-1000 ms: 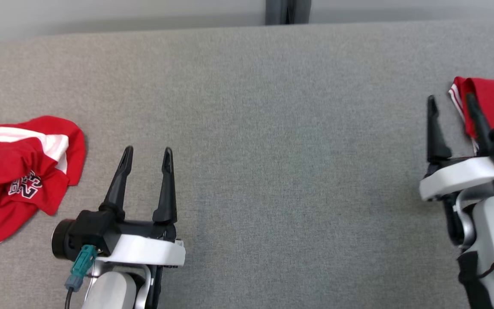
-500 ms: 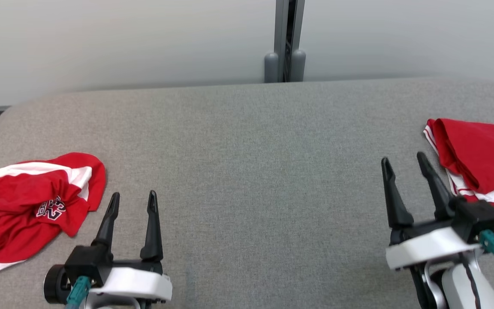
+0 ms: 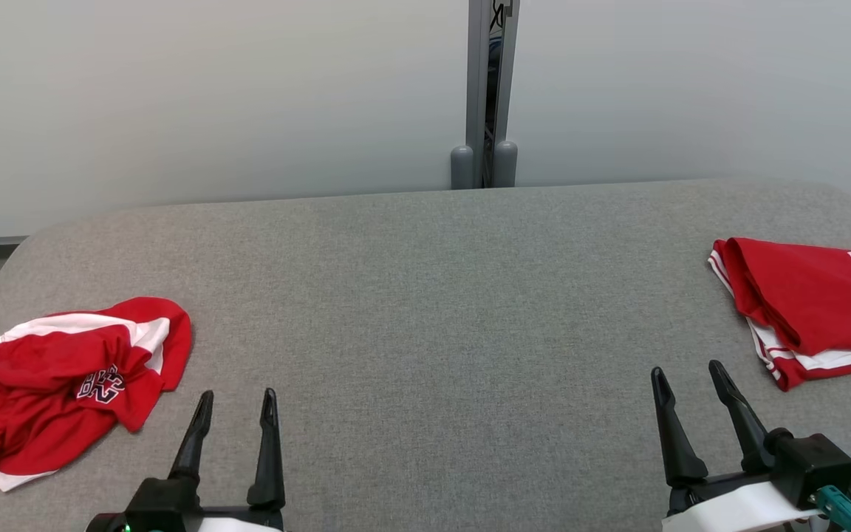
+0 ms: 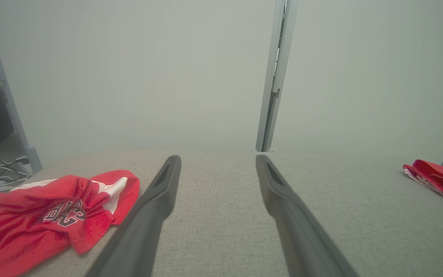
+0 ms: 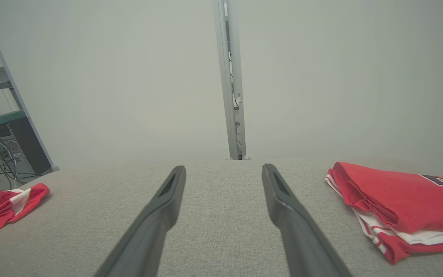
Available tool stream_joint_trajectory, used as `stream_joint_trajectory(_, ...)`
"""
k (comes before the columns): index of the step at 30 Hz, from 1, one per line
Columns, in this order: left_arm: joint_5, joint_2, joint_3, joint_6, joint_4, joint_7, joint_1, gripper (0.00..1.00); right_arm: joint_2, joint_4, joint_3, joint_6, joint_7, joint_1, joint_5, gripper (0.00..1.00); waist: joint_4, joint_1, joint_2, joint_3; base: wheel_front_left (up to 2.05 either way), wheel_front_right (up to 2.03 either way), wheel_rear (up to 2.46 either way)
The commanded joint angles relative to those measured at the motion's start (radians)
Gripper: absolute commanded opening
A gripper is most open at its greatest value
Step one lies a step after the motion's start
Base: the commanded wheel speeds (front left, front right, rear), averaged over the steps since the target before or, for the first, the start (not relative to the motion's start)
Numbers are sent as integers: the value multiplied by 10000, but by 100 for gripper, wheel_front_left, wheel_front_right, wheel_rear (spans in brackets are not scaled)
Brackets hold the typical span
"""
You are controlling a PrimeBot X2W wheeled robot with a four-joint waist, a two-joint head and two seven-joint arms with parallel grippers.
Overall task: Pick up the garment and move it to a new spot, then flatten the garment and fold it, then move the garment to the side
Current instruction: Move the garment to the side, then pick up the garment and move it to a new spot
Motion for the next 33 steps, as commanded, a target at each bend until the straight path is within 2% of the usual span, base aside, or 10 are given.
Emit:
stream_joint_trajectory(1, 140, 30, -32, 8, 24, -32, 131, 100, -26, 7, 16, 2, -38, 109, 53, 100, -28, 0, 0, -56, 0, 0, 0)
stream_joint_trajectory(22, 148, 32, -88, -53, 233, -33, 186, 100, -22, -52, 117, 2, -39, 217, 150, 100, 262, 0, 0, -190, 0, 0, 0)
stream_joint_trajectory(28, 6, 32, -115, 14, 86, -33, 55, 100, -25, -10, 218, 2, -39, 219, 118, 100, 784, 0, 0, -131, 0, 0, 0)
stream_joint_trajectory(33, -91, 32, -92, 105, -93, -35, 10, 100, -23, -28, 341, 2, -39, 236, 163, 100, 1585, 0, 0, -93, 0, 0, 0)
